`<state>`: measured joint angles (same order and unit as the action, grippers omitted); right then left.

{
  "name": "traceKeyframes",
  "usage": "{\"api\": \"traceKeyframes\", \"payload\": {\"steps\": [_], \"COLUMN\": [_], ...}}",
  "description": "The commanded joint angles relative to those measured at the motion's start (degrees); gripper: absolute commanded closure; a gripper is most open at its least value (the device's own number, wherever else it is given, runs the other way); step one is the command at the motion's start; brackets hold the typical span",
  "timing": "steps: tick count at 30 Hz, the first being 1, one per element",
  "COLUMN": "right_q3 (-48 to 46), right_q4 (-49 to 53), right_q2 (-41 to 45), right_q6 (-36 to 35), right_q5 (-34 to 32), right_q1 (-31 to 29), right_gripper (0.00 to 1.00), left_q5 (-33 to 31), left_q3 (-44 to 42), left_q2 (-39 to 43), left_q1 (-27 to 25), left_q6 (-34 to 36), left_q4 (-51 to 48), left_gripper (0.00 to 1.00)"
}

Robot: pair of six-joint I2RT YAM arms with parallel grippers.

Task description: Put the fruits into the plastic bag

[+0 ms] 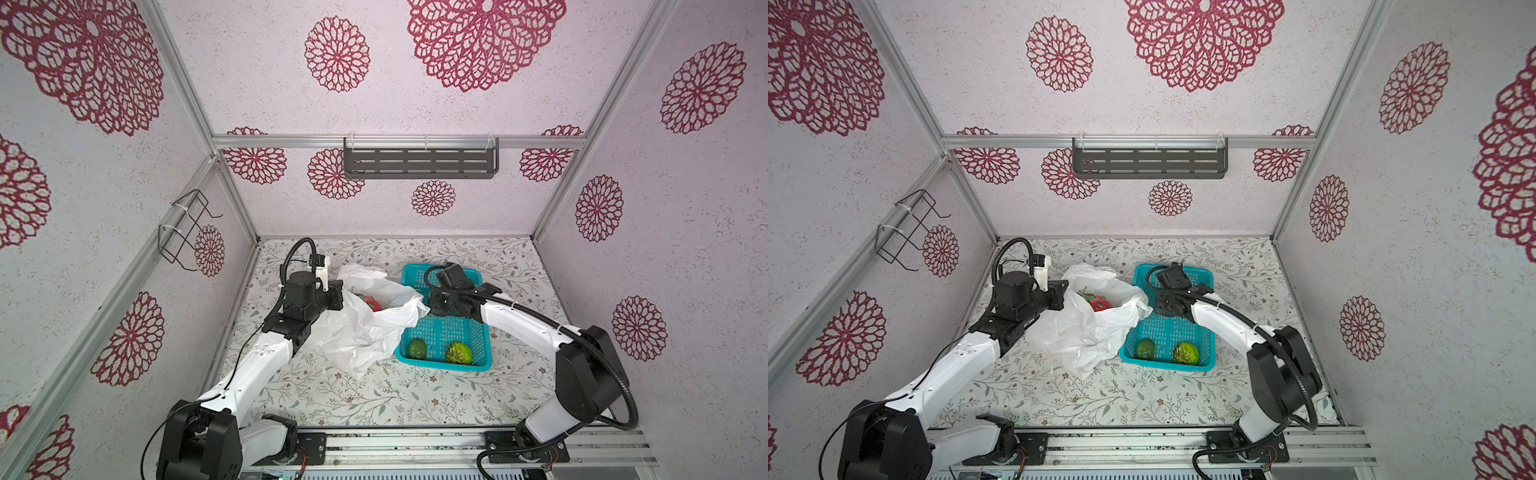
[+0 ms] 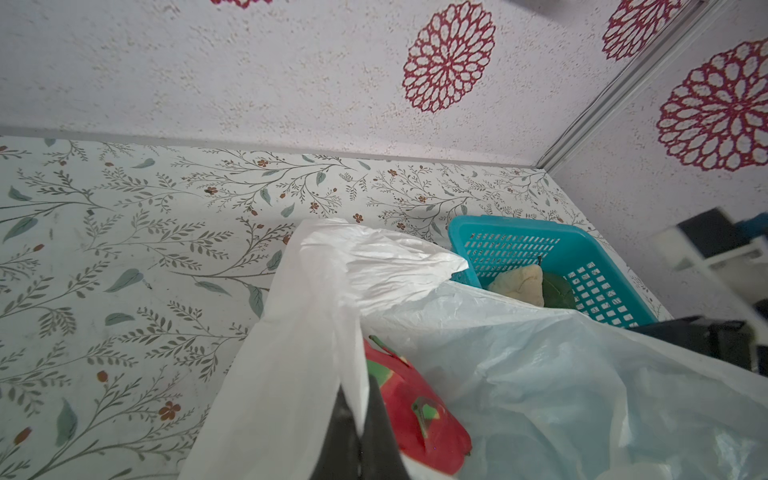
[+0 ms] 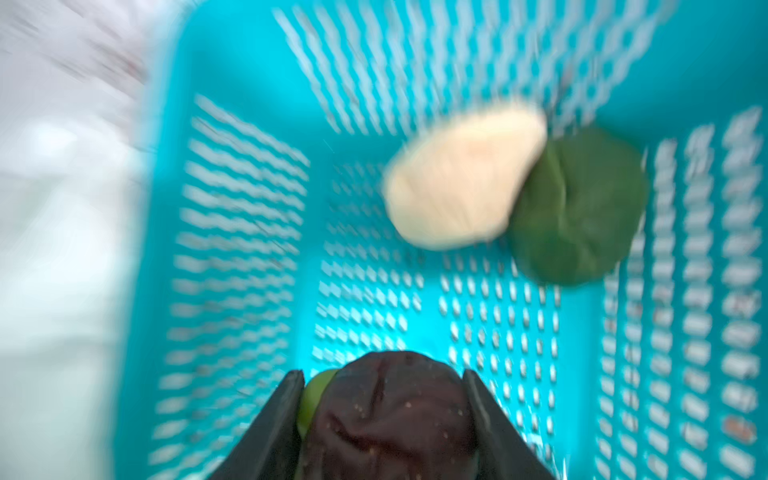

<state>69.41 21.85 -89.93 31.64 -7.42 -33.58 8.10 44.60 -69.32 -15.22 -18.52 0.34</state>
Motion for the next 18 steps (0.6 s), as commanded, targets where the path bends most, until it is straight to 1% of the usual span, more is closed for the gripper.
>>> {"api": "traceKeyframes", "payload": {"steps": [1, 4, 7, 11, 18], "right_q3": [4.3, 7.1, 10.3, 14.6, 18.0], "right_q4": [-7.5, -11.7, -13.5, -12.0, -8.7], "right_q2": [2.9, 1.7, -1.5, -7.3, -14.8], "right_q6": [-5.9, -9.2, -12.0, -13.7, -14.1], "right_q5": [2.0, 6.5, 15.0, 26.2, 35.9], "right_q1": [-0.6, -1.5, -3.1, -6.6, -11.0], "right_gripper": [0.56, 0.54, 0.54, 0.54, 0.52], "left_q5": [0.4, 0.5, 0.8, 2.5, 3.8], "left_q3": [0.4, 0.1, -0.4, -1.0, -2.2], "left_q2": [1.5, 2.5, 3.5, 4.8, 6.8], "left_q1": [-0.3, -0.3, -0.4, -0.6, -1.1], "left_q6": [0.2, 0.3, 0.3, 0.7, 1.1], "left_q4": [0.3, 0.1, 0.2, 0.9, 2.2], "left_gripper": [1.00, 1.00, 1.00, 1.00, 1.00]}}
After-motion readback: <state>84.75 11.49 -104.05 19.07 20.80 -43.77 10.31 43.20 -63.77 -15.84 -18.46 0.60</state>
